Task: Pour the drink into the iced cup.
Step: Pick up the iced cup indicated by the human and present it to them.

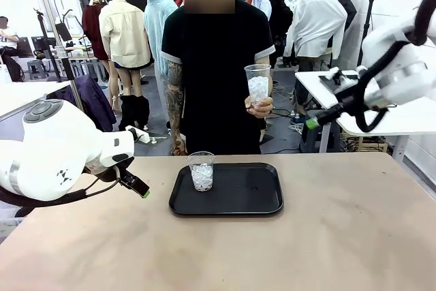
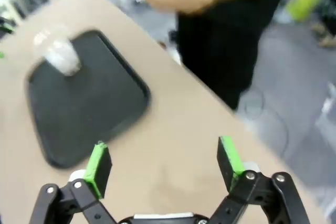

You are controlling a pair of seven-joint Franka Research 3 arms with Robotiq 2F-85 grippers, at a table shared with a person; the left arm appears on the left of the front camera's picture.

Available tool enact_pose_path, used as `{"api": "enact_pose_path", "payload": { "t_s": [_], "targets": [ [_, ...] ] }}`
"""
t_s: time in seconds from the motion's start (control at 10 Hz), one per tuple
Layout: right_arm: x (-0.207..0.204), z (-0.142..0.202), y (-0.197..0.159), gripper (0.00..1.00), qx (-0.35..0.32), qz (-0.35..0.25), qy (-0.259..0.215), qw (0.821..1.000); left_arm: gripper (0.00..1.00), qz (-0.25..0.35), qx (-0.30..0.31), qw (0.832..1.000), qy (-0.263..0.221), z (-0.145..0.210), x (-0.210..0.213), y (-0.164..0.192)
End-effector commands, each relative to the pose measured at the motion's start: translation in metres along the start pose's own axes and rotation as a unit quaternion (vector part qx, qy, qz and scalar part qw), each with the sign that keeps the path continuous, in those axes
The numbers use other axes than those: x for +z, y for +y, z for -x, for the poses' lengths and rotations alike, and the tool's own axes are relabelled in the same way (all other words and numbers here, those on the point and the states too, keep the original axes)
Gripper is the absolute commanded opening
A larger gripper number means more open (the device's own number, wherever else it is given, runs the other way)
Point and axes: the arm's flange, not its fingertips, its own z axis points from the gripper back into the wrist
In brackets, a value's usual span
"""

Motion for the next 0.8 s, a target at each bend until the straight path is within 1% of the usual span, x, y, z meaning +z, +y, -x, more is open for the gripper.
{"api": "enact_pose_path", "payload": {
  "t_s": [0.0, 0.1, 0.2, 0.3, 0.4, 0.5, 0.6, 0.7],
  "targets": [
    [0.021, 0.030, 0.041, 1.00, -0.152, 0.085, 0.087, 0.981, 1.00, 0.000, 0.002, 1.000, -0.001, 0.001, 0.001, 0.002],
    [0.037, 0.052, 0.051, 1.00, -0.211, 0.150, 0.123, 0.958, 1.00, 0.000, 0.002, 1.000, -0.001, 0.001, 0.001, 0.002],
    [0.054, 0.069, 0.059, 1.00, -0.260, 0.226, 0.162, 0.925, 1.00, 0.000, 0.002, 1.000, -0.001, 0.001, 0.001, 0.002],
    [0.074, 0.085, 0.066, 1.00, -0.287, 0.255, 0.165, 0.909, 1.00, 0.000, 0.002, 1.000, -0.001, 0.001, 0.001, 0.002],
    [0.082, 0.095, 0.072, 1.00, -0.306, 0.260, 0.160, 0.902, 1.00, 0.000, 0.002, 1.000, -0.001, 0.001, 0.001, 0.002],
    [0.089, 0.106, 0.078, 1.00, -0.330, 0.266, 0.168, 0.890, 1.00, 0.000, 0.002, 1.000, -0.001, 0.001, 0.001, 0.002],
    [0.097, 0.117, 0.086, 1.00, -0.349, 0.286, 0.176, 0.875, 1.00, 0.000, 0.002, 1.000, -0.001, 0.001, 0.001, 0.002],
    [0.109, 0.126, 0.096, 1.00, -0.366, 0.303, 0.162, 0.865, 1.00, 0.000, 0.002, 1.000, -0.001, 0.001, 0.001, 0.002]
  ]
}}
